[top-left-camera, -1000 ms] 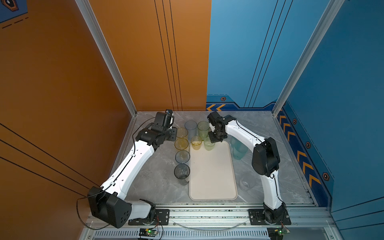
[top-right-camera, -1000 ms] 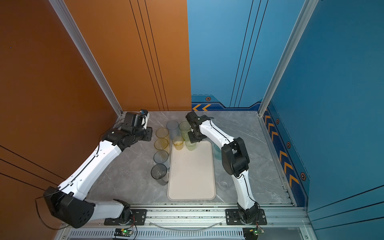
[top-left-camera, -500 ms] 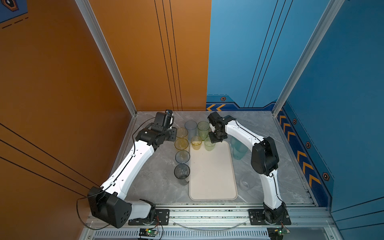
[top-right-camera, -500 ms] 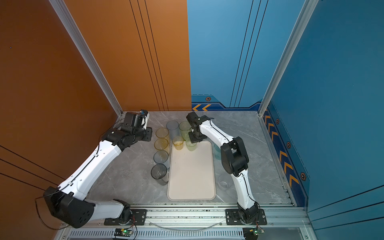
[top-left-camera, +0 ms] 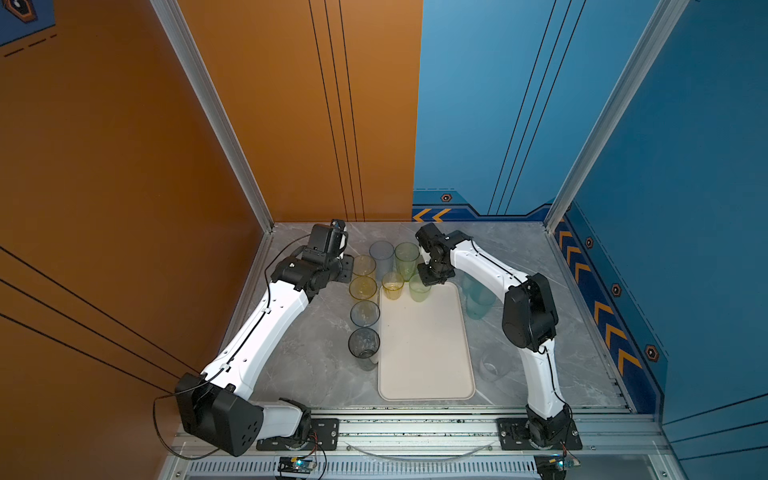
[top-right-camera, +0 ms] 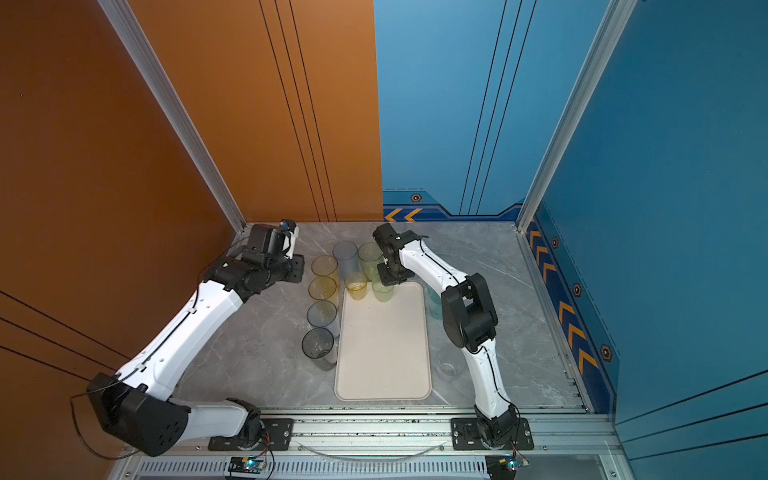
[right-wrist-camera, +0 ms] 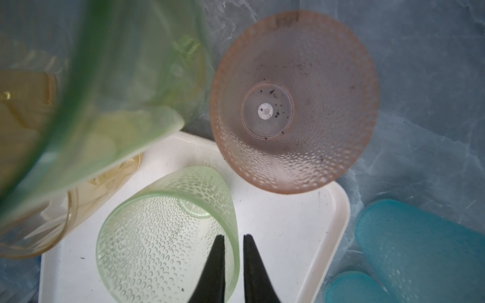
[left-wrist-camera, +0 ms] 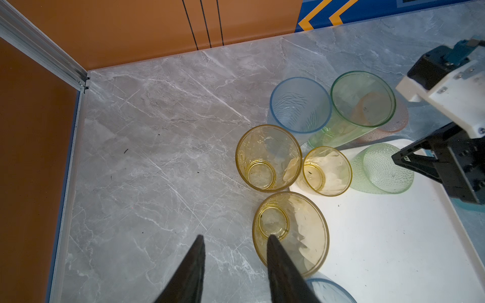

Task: Place the glasses into the tray
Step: 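Lower the light green glass onto the tray and open right gripper, then move right gripper to the pink glass in far row and grasp it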

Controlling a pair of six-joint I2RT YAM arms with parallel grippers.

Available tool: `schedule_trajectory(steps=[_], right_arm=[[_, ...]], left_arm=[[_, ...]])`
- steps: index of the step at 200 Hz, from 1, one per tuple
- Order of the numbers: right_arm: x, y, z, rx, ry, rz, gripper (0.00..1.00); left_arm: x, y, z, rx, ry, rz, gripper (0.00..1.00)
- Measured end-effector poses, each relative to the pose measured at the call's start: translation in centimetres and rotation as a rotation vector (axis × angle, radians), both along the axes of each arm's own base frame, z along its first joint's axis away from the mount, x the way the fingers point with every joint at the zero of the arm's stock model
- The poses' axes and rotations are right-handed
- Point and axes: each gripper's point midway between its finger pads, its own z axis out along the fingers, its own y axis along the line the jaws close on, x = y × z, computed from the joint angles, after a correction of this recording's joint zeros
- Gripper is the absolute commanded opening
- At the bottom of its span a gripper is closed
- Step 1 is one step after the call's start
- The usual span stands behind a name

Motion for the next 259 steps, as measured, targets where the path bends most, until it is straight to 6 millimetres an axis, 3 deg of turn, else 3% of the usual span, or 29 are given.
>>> schedule_trajectory(steps=[82, 102, 143, 169, 193, 259], right_arm=[[0.0, 0.1, 0.7, 0.021, -0.004, -0.003, 0.24], [0.1, -0.1, 2.7, 0.056, -0.035, -0.007, 0.24], [1.7, -2.2, 9.5, 0.147, -0.17, -0.058, 0.26], [3.4, -3.8, 11.3, 0.164, -0.217, -0.1, 0.26], [4.9, -4.7, 10.8, 0.155, -0.216, -0.128, 0.26], [7.0, -4.7, 4.4, 0.082, -0.105, -0.146, 0.26]], left_arm=[[0.0, -0.1, 0.0, 0.001, 0.0, -0.004, 0.36], [-0.1, -0.5, 0.0, 0.001, 0.0, -0.013, 0.35], [-0.5, -1.8, -0.1, -0.005, 0.001, -0.043, 0.35], [-0.8, -3.9, -0.5, -0.007, 0.009, -0.091, 0.35], [-0.9, -5.5, -1.4, -0.009, 0.031, -0.123, 0.35], [-0.3, -6.2, -1.3, -0.02, 0.026, -0.125, 0.35]])
